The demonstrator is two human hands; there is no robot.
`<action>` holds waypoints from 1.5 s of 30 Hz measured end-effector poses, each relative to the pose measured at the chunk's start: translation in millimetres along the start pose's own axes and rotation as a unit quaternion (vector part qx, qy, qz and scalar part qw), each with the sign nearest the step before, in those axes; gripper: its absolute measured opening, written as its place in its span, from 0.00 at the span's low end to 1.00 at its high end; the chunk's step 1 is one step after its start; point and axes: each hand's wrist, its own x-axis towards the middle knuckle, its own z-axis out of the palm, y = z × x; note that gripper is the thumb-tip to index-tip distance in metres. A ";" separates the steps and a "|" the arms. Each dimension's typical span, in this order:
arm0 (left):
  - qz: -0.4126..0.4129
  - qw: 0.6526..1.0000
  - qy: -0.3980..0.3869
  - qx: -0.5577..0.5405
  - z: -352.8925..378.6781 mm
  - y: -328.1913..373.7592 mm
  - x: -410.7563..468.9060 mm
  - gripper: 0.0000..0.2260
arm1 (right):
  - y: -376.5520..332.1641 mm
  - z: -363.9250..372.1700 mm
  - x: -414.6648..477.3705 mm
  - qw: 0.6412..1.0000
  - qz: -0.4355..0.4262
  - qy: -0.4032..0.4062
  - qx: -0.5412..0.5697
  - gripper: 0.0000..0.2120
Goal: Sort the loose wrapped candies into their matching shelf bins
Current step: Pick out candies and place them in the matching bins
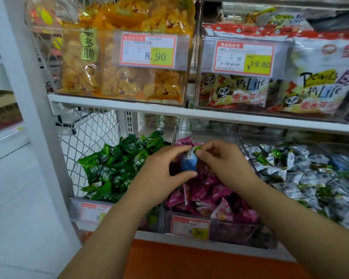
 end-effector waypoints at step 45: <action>0.000 0.998 -0.018 -0.068 74.4 85.3 7.9 0.20 | 71.9 -164.6 -63.9 0.961 0.091 0.220 -0.143 0.06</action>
